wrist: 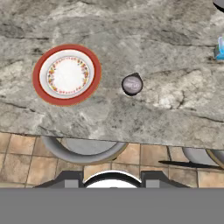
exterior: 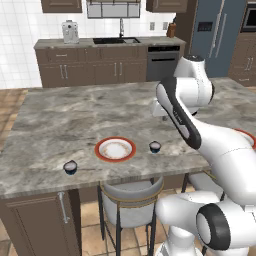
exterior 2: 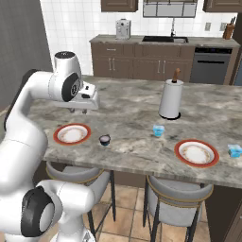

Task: Place two yogurt containers on each plate.

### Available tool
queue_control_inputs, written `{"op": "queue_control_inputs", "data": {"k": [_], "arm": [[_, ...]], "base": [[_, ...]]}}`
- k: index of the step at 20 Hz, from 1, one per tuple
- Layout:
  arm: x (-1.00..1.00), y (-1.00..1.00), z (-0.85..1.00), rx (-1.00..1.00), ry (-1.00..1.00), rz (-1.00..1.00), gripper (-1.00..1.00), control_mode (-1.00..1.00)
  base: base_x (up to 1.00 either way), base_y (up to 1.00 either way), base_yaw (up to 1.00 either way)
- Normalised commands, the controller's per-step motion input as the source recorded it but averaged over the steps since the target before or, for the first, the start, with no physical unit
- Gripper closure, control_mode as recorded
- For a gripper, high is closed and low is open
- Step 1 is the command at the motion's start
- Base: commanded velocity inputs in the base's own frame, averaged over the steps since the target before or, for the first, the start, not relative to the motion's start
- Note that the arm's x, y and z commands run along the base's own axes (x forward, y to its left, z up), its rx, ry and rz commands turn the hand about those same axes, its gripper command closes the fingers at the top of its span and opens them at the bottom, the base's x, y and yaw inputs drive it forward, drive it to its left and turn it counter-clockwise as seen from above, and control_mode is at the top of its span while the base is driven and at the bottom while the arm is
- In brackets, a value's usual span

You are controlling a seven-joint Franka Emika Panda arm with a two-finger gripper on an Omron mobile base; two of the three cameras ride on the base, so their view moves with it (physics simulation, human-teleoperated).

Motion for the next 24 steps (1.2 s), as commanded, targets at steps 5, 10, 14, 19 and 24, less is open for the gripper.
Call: {"op": "queue_control_inputs", "data": {"k": [5, 10, 14, 19, 24], "arm": [[0.19, -0.02, -0.02, 0.00, 0.07, 0.00, -1.00, -1.00], [0.49, -0.07, -0.53, 0.00, 0.12, 0.00, -1.00, -1.00], [0.62, -0.20, -0.89, 0.00, 0.07, 0.00, -1.00, -1.00], [0.48, -0.17, -1.00, 0.02, 0.01, 0.00, -1.00, -1.00], [0.42, -0.15, -0.75, 0.01, 0.00, 0.00, -1.00, -1.00]], "base": [[0.00, 0.00, 0.00], [0.00, 0.00, 0.00], [0.00, 0.00, 0.00], [0.00, 0.00, 0.00], [0.00, 0.00, 0.00]]}}
